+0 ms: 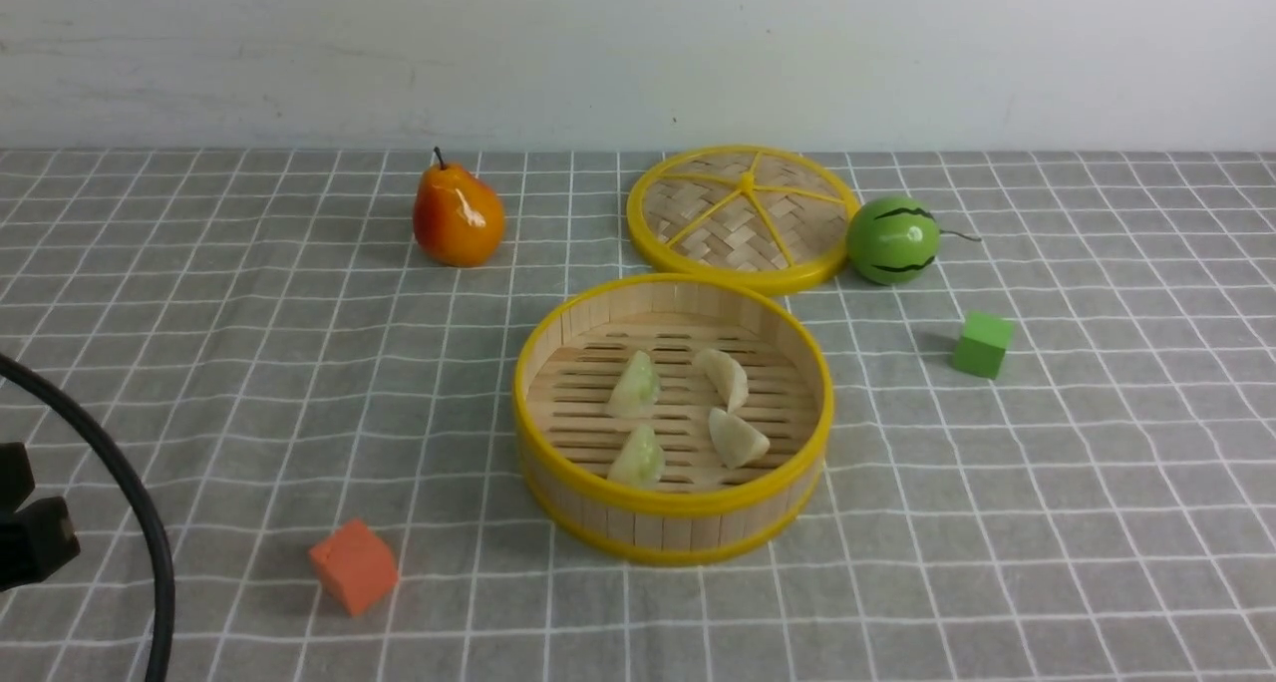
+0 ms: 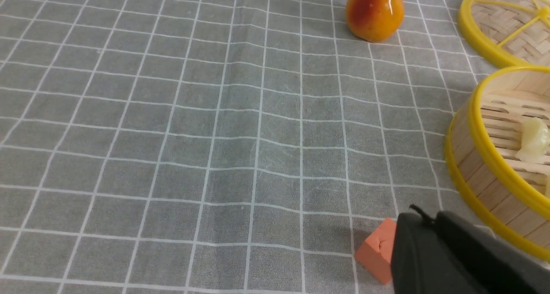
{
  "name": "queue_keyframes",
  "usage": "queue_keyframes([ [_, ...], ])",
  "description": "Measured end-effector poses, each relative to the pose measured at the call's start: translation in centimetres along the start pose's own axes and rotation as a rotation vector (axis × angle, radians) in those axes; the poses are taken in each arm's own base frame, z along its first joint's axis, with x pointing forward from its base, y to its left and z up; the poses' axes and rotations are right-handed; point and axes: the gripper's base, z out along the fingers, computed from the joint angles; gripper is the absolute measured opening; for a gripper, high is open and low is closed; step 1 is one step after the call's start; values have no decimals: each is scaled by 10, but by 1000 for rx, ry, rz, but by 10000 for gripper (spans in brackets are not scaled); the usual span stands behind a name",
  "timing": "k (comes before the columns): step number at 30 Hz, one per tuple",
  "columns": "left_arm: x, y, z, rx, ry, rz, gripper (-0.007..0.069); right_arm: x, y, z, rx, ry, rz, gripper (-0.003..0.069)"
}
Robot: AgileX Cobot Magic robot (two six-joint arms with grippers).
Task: Put the dumplings into the steamer on the table with the grey tablecloth.
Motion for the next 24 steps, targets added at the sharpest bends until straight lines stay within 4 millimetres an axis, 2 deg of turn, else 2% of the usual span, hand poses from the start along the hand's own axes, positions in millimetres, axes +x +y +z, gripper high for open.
queue_keyframes([
  [4,0,0,0,-1,2,0,43,23,0,-3,8,256,73,-15],
  [6,0,0,0,-1,2,0,47,28,0,-5,10,319,73,-15],
  [24,1,1,0,-8,6,0,59,29,1,-6,9,344,84,-3],
])
